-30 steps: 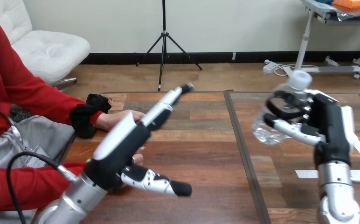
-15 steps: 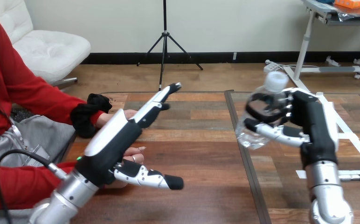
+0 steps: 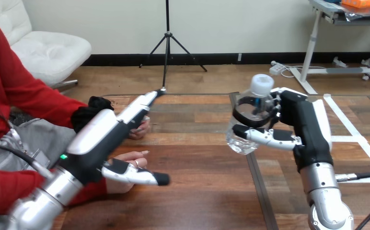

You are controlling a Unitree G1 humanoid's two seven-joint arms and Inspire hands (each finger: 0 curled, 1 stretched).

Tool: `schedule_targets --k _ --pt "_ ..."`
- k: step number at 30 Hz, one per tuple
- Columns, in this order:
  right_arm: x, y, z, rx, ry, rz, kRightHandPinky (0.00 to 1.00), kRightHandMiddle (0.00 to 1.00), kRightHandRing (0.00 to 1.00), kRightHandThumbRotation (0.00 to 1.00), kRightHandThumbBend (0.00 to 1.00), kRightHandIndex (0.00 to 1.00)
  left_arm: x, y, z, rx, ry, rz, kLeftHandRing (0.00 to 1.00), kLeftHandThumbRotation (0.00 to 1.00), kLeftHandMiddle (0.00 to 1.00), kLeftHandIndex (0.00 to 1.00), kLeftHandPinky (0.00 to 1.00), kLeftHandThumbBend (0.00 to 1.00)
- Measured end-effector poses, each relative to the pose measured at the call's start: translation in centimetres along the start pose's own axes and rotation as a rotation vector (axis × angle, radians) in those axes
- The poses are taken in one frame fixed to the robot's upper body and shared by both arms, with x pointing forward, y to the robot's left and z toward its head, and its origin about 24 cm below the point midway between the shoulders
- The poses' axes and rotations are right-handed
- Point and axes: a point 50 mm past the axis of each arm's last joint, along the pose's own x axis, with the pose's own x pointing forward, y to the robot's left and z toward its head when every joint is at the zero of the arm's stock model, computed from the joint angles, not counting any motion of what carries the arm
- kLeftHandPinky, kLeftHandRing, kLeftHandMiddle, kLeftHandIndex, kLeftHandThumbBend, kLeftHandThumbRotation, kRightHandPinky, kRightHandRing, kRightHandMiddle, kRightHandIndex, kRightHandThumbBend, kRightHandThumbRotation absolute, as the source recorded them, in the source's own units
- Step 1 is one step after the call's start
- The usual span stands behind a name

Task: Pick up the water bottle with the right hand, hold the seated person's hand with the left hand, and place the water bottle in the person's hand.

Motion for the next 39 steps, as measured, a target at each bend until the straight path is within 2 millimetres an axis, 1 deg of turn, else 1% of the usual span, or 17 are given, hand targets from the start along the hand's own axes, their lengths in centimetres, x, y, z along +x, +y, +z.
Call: schedule_targets --k 6,14,16,23,31,39 --pt "0.0 0.4 0.1 -0.009 -0.008 0.025 0.27 0.44 0.33 0.00 0.90 0.46 -0.2 1.6 -0.5 0.090 0.016 0.002 0.82 0.51 0.91 0.94 0.68 1.00" --pt "0.0 0.8 0.2 -0.010 -0.017 0.044 0.27 0.44 0.33 0.00 0.90 0.46 -0.1 3.6 -1.0 0.190 0.040 -0.035 0.78 0.51 0.87 0.92 0.65 1.00" --pt "0.0 0.9 0.2 -0.009 -0.019 0.046 0.26 0.45 0.33 0.00 0.90 0.46 0.0 4.1 -1.1 0.214 0.045 -0.054 0.79 0.52 0.88 0.94 0.67 1.00" --pt "0.0 1.0 0.3 -0.006 -0.030 0.047 0.26 0.46 0.33 0.00 0.91 0.47 0.4 5.6 -1.6 0.255 0.075 -0.162 0.81 0.57 0.89 0.95 0.70 1.00" --pt "0.0 1.0 0.5 -0.001 -0.050 0.043 0.26 0.47 0.33 0.00 0.91 0.47 0.4 6.9 -2.3 0.241 0.138 -0.254 0.82 0.54 0.89 0.93 0.72 1.00" --pt "0.0 1.0 0.7 0.003 -0.065 0.038 0.27 0.48 0.34 0.00 0.91 0.48 0.2 7.6 -3.0 0.222 0.210 -0.309 0.85 0.50 0.90 0.93 0.75 1.00"
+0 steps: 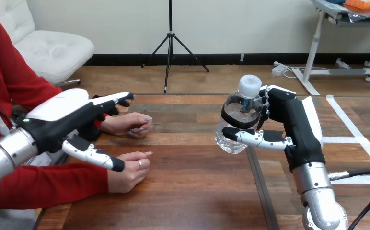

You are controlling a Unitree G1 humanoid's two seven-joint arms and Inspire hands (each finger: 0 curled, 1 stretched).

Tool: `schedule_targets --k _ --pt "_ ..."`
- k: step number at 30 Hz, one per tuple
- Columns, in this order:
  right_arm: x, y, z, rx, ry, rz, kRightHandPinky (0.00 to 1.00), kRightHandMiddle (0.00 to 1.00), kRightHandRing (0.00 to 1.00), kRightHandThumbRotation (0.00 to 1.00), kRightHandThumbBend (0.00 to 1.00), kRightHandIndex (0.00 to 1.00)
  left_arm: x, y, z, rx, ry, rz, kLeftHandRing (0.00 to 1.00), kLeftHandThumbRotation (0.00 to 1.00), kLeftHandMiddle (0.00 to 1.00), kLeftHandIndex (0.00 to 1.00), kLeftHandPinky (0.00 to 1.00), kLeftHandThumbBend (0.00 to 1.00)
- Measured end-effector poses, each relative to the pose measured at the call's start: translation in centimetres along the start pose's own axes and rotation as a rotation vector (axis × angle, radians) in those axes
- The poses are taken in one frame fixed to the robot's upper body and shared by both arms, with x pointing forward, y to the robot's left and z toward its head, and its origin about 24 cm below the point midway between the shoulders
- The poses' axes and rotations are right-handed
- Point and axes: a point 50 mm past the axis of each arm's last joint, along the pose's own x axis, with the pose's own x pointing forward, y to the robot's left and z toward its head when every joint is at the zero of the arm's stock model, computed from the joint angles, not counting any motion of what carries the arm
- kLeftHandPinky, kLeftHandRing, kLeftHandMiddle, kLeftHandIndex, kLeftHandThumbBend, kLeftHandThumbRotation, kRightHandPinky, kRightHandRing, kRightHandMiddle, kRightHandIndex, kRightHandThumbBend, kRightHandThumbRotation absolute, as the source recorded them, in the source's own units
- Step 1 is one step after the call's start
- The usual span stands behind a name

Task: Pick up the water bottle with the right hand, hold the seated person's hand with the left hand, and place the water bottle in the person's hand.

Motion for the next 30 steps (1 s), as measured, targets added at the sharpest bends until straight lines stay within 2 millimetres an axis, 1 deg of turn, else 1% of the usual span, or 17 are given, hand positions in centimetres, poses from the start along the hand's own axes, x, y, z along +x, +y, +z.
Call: schedule_targets --k 5,13,23,30 --pt "0.0 0.0 0.0 0.006 -0.002 -0.003 0.28 0.48 0.34 0.00 0.91 0.48 -0.2 0.0 -0.5 -0.008 0.040 -0.039 0.86 0.48 0.91 0.93 0.76 1.00" --pt "0.2 -0.1 0.5 0.022 -0.022 -0.016 0.28 0.48 0.34 0.00 0.90 0.48 -0.3 -0.3 -1.0 0.007 0.085 -0.091 0.90 0.49 0.92 0.95 0.78 1.00" --pt "0.7 -0.3 1.9 0.026 -0.078 -0.029 0.28 0.47 0.34 0.00 0.90 0.47 -0.1 -1.0 -1.5 0.069 0.137 -0.182 0.92 0.52 0.94 0.96 0.83 1.00" --pt "1.1 -0.4 2.9 0.030 -0.103 -0.052 0.27 0.47 0.34 0.00 0.90 0.47 0.0 -0.9 -1.7 0.112 0.167 -0.239 0.94 0.51 0.95 0.97 0.87 1.00"
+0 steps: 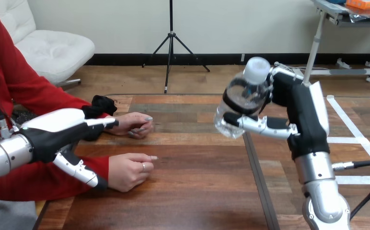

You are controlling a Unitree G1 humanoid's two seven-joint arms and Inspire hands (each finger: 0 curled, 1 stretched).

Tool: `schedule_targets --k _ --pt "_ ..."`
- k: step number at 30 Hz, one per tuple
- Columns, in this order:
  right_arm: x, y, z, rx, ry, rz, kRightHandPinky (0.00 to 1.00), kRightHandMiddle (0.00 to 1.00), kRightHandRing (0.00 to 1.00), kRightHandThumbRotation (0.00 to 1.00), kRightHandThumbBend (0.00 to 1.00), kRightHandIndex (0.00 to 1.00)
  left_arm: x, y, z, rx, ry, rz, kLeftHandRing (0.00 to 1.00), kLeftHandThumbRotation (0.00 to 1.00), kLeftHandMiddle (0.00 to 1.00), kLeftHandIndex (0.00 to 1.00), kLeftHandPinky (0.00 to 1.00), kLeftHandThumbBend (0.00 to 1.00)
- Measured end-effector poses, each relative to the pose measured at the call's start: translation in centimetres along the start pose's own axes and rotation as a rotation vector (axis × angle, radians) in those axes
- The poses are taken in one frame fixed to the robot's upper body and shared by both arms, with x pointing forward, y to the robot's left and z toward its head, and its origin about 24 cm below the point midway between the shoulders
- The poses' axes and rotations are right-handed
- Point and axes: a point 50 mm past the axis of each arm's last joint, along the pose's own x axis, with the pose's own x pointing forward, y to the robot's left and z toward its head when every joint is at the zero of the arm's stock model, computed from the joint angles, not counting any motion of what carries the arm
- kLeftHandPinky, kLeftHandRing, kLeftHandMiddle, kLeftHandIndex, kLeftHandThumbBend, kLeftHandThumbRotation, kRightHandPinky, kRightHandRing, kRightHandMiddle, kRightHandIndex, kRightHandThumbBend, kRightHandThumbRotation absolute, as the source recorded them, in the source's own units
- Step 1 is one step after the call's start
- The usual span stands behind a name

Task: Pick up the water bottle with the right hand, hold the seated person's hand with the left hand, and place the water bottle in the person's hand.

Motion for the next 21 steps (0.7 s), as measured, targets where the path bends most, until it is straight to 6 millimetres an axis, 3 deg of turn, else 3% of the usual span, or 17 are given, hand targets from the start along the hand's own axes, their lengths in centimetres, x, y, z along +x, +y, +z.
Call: schedule_targets --k 21 --pt "0.0 -1.1 1.7 -0.010 -0.006 -0.064 0.25 0.45 0.32 0.00 0.86 0.45 -0.3 1.7 -0.7 0.126 0.081 -0.103 0.97 0.42 0.98 1.00 0.92 1.00"
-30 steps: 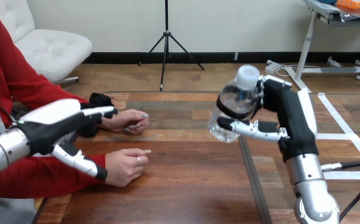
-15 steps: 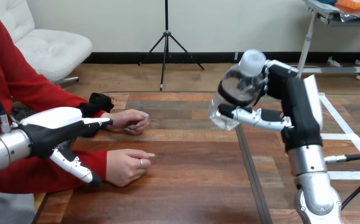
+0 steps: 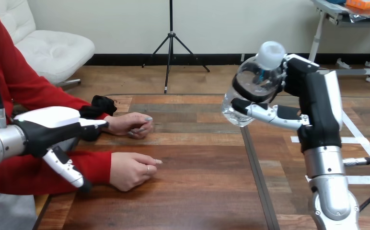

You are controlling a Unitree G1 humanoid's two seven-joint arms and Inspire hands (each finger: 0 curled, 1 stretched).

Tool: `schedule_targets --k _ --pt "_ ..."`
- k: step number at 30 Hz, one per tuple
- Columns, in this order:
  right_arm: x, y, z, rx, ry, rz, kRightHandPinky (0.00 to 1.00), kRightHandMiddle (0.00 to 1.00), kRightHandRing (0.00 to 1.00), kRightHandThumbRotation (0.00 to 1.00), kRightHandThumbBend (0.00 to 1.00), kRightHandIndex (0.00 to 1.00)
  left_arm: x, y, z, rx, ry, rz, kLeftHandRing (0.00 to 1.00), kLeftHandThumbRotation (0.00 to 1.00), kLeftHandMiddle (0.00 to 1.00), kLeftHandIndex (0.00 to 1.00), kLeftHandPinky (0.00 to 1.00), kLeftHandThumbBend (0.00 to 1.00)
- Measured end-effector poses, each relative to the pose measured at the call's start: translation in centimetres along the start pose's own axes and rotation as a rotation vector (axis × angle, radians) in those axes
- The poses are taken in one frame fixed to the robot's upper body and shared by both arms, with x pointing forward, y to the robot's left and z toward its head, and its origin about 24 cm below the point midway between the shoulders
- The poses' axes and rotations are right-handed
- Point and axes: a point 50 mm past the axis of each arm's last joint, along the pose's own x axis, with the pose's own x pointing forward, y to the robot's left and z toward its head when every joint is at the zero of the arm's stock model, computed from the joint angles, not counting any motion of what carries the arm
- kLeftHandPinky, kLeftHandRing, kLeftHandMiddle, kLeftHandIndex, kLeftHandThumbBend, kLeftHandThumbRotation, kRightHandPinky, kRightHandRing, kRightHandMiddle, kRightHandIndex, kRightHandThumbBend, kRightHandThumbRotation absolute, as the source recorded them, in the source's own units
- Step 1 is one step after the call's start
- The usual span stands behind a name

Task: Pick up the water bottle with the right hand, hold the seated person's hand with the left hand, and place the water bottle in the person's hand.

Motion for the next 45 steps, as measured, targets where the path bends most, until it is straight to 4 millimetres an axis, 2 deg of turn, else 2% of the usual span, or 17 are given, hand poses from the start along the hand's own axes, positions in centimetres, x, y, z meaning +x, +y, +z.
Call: schedule_targets --k 23,45 --pt "-0.2 0.1 1.0 0.022 -0.006 -0.020 0.25 0.44 0.32 0.00 0.84 0.44 0.8 -1.1 -0.4 0.171 0.083 -0.068 0.96 0.43 0.94 0.98 0.91 1.00" --pt "-0.2 0.4 1.5 0.026 -0.021 -0.014 0.26 0.45 0.33 0.00 0.86 0.45 1.2 -2.0 -0.4 0.246 0.115 -0.127 0.88 0.46 0.88 0.90 0.87 1.00"
